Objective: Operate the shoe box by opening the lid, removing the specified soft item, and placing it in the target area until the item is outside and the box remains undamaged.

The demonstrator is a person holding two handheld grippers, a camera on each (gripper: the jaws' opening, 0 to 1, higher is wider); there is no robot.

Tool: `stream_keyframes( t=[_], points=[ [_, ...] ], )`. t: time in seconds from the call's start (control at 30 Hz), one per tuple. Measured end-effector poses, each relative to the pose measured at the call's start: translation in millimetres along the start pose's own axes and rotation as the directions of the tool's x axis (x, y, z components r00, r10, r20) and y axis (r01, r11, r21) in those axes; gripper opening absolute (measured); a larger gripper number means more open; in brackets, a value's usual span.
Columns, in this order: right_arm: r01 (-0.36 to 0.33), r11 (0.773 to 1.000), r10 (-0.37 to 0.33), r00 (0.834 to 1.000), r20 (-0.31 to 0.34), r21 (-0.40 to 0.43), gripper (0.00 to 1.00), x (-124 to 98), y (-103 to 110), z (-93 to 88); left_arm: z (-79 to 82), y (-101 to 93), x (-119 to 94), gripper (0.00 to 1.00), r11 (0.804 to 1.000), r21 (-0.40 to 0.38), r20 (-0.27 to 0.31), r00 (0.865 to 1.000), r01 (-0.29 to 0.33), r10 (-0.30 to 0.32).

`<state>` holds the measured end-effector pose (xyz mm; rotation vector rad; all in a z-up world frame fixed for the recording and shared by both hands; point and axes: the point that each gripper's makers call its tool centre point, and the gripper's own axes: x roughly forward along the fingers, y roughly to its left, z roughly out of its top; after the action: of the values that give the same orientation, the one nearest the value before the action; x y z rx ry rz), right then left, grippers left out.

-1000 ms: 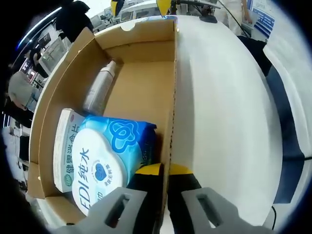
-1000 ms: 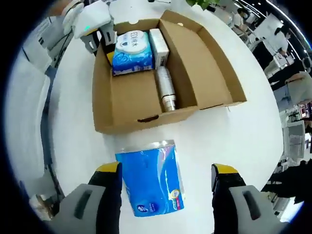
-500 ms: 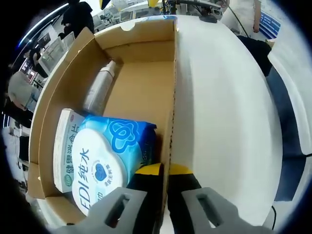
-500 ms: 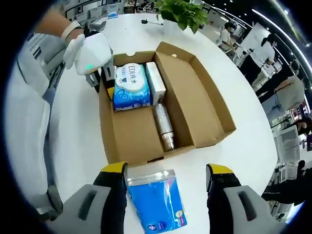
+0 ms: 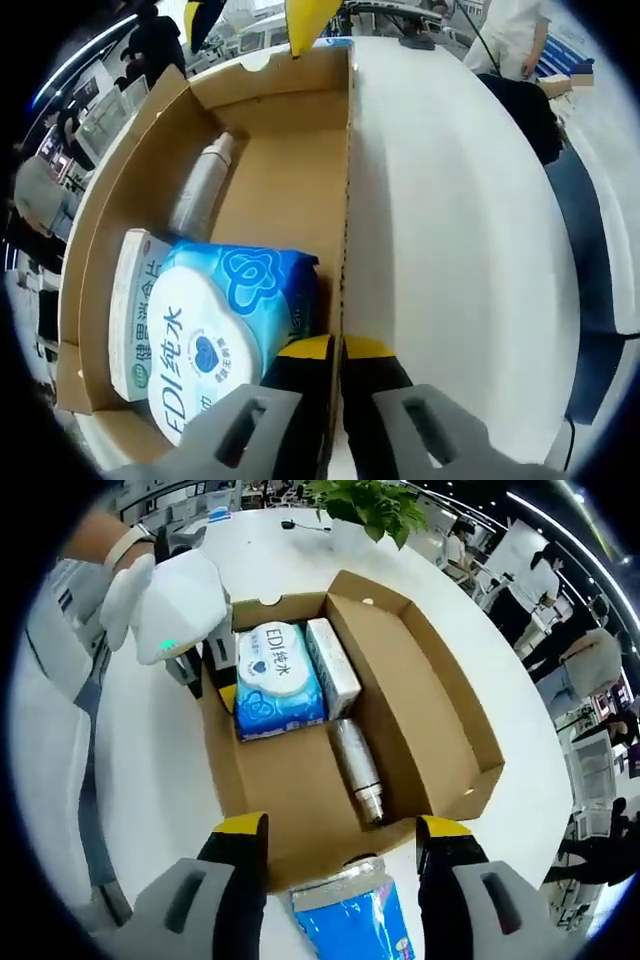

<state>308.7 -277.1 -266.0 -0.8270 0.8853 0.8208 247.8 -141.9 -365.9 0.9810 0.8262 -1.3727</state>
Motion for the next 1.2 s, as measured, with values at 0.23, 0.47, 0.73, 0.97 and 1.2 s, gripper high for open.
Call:
stream_keyframes(
  t=[0.23, 0.47, 0.73, 0.97, 1.2],
  points=[
    [0.114, 0.986, -0.112, 0.993, 0.028, -0.120, 0.52, 20.3, -21.4, 16.5, 1.7, 0.4, 1.1, 0.01, 1.000, -0.009, 0.012, 1.000, 0.006, -0.006],
    [0.104, 0.967, -0.106, 0.994, 0.003, -0.231, 0.41, 47.3, -19.7, 19.0, 1.4, 0.4, 1.5, 0.02, 1.000, -0.025, 0.012, 1.000, 0.000, 0.000],
    [0.072, 0.957, -0.078, 0.997, -0.010, -0.280, 0.39, 76.6, -12.4, 18.9, 0.7, 0.5, 1.0, 0.02, 1.000, -0.020, 0.013, 1.000, -0.006, 0.006],
    [0.090, 0.961, -0.099, 0.995, -0.021, -0.260, 0.32, 90.8, -9.8, 15.6, 0.7, -0.9, 1.1, 0.02, 1.000, 0.003, 0.012, 1.000, -0.011, 0.010],
    [0.075, 0.968, -0.089, 0.995, -0.051, -0.241, 0.32, 101.4, -8.3, 5.2, 1.9, -0.9, 1.0, 0.02, 1.000, 0.002, 0.013, 1.000, -0.011, 0.011]
  ],
)
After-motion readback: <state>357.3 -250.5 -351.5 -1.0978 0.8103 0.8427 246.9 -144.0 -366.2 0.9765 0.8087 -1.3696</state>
